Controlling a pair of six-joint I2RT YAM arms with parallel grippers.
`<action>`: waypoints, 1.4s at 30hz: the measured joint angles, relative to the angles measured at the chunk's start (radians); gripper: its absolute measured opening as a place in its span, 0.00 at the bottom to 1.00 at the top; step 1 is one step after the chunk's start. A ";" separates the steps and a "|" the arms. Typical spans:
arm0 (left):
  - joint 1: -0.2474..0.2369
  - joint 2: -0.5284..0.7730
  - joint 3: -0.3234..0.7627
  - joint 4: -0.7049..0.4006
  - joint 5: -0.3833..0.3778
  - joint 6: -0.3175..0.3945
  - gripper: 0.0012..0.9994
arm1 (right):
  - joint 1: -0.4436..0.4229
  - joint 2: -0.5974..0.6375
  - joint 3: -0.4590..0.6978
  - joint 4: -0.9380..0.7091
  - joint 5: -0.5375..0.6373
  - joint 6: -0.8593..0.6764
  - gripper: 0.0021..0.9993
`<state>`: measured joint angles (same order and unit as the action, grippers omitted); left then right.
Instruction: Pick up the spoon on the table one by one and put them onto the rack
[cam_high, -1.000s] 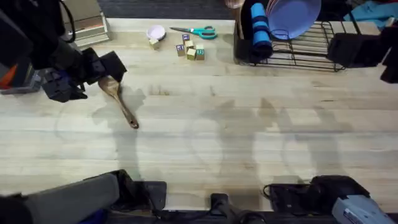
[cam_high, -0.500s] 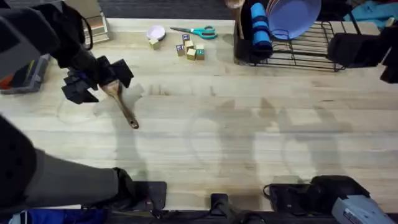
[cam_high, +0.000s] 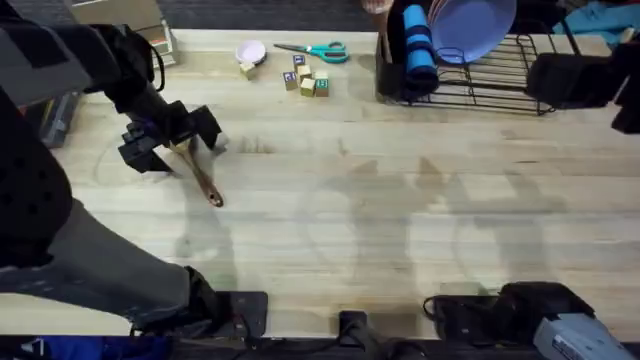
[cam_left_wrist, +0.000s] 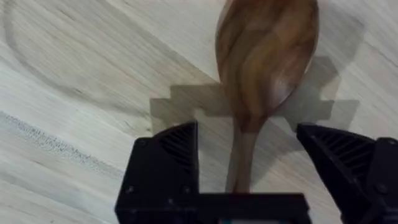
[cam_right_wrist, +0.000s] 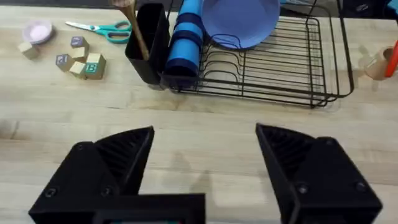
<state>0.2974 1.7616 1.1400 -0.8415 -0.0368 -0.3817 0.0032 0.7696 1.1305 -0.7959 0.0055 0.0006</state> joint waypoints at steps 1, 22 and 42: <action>0.000 0.001 0.001 0.000 0.001 0.000 0.94 | 0.000 0.000 0.000 0.000 0.000 0.000 0.99; 0.000 0.006 0.010 0.023 -0.003 -0.023 0.06 | 0.000 0.000 0.000 0.000 0.000 0.000 0.99; -0.094 0.055 0.166 -0.003 0.105 0.012 0.05 | 0.000 0.000 0.000 0.000 0.001 0.000 0.99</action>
<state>0.2029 1.8168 1.3060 -0.8450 0.0681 -0.3698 0.0032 0.7694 1.1305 -0.7963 0.0063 0.0002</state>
